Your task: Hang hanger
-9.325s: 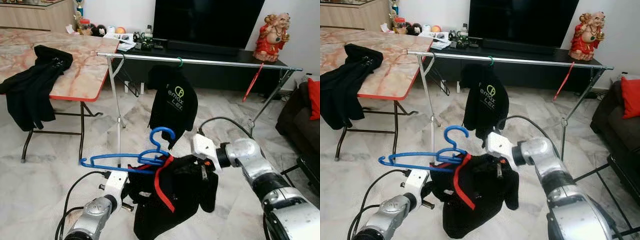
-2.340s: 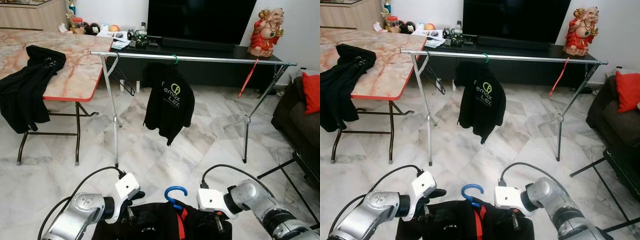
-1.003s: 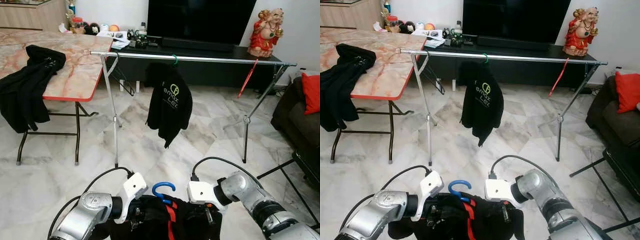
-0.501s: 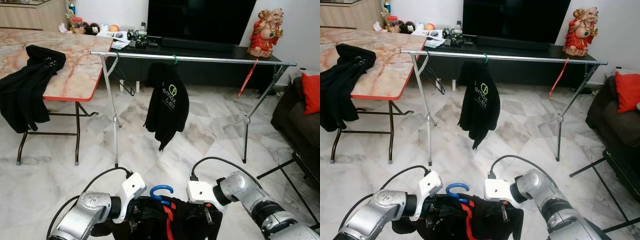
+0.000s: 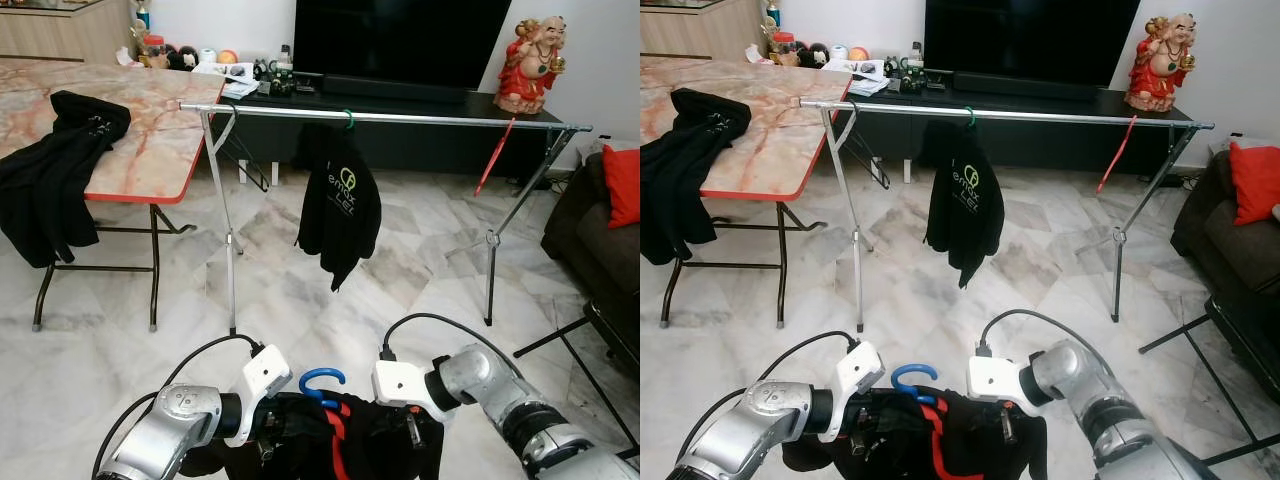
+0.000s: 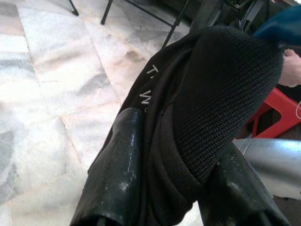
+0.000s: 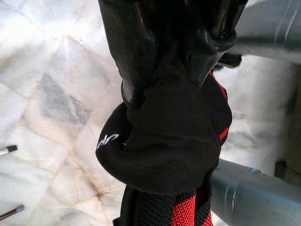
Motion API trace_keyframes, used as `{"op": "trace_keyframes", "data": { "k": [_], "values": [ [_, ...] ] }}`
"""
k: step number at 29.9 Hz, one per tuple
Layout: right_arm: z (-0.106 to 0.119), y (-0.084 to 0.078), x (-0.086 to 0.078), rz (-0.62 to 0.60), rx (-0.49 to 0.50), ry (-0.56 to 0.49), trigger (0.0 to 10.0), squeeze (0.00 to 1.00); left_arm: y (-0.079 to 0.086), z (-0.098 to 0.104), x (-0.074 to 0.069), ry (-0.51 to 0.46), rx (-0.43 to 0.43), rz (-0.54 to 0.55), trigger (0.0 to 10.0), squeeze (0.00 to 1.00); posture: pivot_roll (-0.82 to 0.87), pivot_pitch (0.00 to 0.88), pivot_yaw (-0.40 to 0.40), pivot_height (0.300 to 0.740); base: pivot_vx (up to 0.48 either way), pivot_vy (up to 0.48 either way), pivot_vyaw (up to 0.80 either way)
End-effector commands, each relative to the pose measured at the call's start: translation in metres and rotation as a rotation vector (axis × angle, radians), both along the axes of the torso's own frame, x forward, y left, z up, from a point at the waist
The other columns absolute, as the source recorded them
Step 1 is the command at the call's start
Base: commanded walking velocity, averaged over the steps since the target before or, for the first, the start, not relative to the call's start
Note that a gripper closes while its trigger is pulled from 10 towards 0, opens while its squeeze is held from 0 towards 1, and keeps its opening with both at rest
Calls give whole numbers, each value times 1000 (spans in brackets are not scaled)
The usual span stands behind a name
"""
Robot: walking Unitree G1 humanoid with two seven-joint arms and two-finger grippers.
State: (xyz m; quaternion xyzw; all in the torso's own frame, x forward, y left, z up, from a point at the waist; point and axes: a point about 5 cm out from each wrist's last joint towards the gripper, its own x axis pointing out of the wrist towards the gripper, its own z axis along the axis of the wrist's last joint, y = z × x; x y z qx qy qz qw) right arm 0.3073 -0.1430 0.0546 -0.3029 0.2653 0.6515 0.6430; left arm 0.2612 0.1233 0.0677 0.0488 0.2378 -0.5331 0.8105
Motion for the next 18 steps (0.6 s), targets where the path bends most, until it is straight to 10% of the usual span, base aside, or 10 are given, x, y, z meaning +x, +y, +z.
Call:
{"op": "trace_keyframes", "data": {
  "k": [1, 2, 4, 5, 6, 18],
  "values": [
    [4, 0, 3, -47, 43, -16, 10000, 0, -6, 5, -1, -20, -34, -33, 0, 0, 140, 5, -77, 740, 0, 0, 0],
    [3, 0, 3, -46, 45, -14, 10000, 0, -6, 5, -2, -20, -34, -34, 0, 0, 140, 5, -77, 740, 0, 0, 0],
    [1, 0, 2, -48, 42, -10, 10000, 471, -6, 5, -2, -16, -36, -34, 0, 0, 142, 1, -71, 740, 0, 0, 0],
    [1, 0, 2, -49, 43, -9, 10000, 471, -6, 5, -2, -15, -36, -34, 0, 0, 142, 1, -71, 740, 0, 0, 0],
    [2, 1, 2, -56, 49, -13, 10000, 1000, -5, 5, -2, -15, -33, -32, 0, 0, 142, 1, -71, 740, 0, 0, 0],
    [4, -1, 4, -58, 41, -9, 10000, 1000, -3, 5, -1, -27, -35, 3, 0, 0, 156, 0, -78, 740, 0, 0, 0]
  ]
}}
